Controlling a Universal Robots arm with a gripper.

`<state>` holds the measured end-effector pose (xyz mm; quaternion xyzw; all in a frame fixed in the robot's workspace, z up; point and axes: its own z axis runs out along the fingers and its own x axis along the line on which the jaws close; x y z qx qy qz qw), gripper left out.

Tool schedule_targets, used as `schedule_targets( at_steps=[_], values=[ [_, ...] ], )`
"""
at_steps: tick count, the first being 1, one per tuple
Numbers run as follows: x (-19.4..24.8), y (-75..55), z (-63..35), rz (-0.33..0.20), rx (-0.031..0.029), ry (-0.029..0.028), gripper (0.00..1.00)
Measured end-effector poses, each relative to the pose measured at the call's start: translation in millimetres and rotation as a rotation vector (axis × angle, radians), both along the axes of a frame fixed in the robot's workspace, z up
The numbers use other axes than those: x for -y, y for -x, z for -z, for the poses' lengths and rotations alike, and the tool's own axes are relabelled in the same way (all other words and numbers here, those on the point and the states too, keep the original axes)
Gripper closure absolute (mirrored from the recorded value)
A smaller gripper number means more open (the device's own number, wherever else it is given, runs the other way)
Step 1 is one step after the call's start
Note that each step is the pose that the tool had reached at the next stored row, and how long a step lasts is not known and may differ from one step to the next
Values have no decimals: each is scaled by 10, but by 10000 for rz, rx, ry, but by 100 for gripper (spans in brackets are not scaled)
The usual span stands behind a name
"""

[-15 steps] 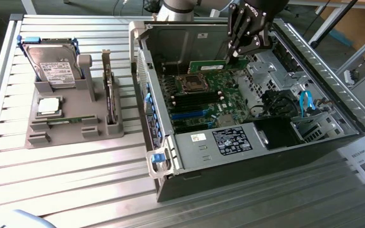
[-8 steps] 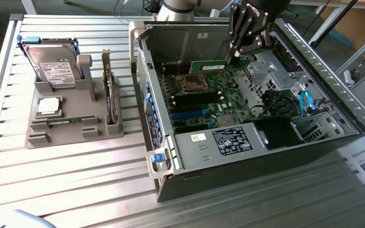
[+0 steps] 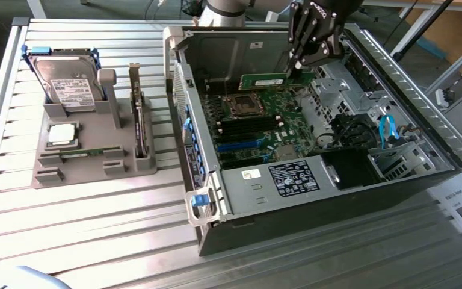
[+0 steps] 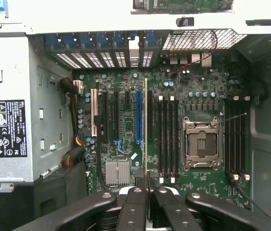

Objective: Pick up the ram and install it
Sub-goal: 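Pick up the ram and move it above insertion slot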

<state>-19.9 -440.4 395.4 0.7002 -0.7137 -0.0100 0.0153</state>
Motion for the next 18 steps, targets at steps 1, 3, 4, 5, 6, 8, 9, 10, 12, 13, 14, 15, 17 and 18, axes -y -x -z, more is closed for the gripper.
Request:
schedule_targets(
  at_steps=[1, 3, 4, 5, 6, 8, 9, 10, 12, 13, 14, 15, 17, 18],
  values=[
    [-10, -1, 1, 0, 0, 1, 88],
    [-33, -3, 3, 0, 0, 1, 88],
    [-43, -4, 4, 0, 0, 0, 88],
    [-54, -5, 5, 0, 0, 0, 88],
    [-65, -6, 6, 0, 0, 0, 88],
    [-85, -8, 9, 0, 0, -1, 88],
    [-95, -8, 10, 0, 0, 1, 88],
    [-105, -8, 11, 0, 0, 0, 88],
    [-126, -8, 13, 0, 0, 1, 88],
    [-136, -8, 15, 0, 0, 0, 88],
    [-147, -8, 16, 0, 0, 1, 88],
    [-156, -8, 17, 0, 0, 0, 88],
    [-174, -8, 19, 0, 0, 0, 88],
    [-176, -8, 19, 0, 0, 0, 88]
  ],
)
